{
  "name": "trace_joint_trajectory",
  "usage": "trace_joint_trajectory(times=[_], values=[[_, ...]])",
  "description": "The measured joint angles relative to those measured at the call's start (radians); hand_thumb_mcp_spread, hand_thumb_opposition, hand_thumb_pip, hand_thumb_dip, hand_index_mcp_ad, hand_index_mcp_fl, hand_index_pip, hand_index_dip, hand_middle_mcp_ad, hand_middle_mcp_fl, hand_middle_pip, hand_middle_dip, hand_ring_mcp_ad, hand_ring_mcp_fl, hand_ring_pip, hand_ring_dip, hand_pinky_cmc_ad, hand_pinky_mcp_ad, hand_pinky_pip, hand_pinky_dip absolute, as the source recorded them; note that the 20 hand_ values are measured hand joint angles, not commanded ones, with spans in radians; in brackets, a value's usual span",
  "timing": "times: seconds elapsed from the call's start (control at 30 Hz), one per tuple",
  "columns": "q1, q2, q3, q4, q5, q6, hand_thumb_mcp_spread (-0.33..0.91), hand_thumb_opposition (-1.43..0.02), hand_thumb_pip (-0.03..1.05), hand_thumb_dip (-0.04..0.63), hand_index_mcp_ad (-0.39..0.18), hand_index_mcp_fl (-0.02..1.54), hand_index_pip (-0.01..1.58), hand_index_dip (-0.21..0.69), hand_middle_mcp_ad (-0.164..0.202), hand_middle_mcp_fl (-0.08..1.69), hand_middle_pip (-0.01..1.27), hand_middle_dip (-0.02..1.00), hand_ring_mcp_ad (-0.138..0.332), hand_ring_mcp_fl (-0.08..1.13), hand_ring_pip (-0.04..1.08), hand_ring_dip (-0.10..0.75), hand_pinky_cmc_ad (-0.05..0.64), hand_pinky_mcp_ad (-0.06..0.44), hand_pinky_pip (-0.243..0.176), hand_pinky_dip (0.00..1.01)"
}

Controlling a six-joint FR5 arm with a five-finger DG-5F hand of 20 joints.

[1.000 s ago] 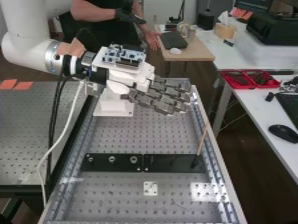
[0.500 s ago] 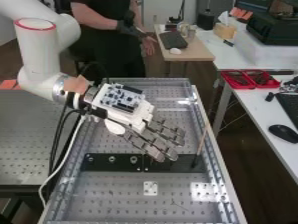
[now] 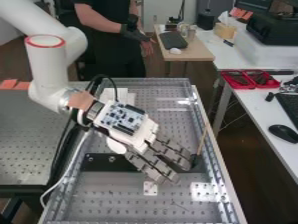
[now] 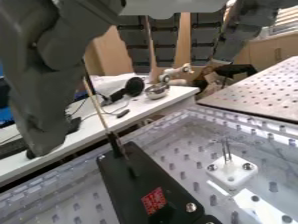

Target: Grab the drill bit and place it in the clear container

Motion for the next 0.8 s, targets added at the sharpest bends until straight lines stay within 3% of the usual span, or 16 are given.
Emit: trace_joint_trajectory(times=[0.33,0.5,0.8], values=[[-0.012,-0.045,0.040,0.006,-0.015,0.041,0.33,-0.77,0.55,0.161,0.037,0.22,0.62,0.157,0.110,0.03,0.16,0.08,0.215,0.05,0.08,0.003,0.197,0.148,-0.145,0.37],[-0.016,-0.064,0.061,0.013,-0.028,0.054,0.34,-0.80,0.56,0.195,0.010,0.25,0.85,0.124,0.112,0.03,0.16,0.10,0.215,0.03,0.08,0.003,0.204,0.148,-0.140,0.31],[-0.024,-0.097,0.100,0.025,-0.056,0.046,0.37,-0.83,0.57,0.220,-0.021,0.27,1.10,0.126,0.112,0.07,0.15,0.11,0.216,0.03,0.08,0.003,0.208,0.148,-0.138,0.21]])
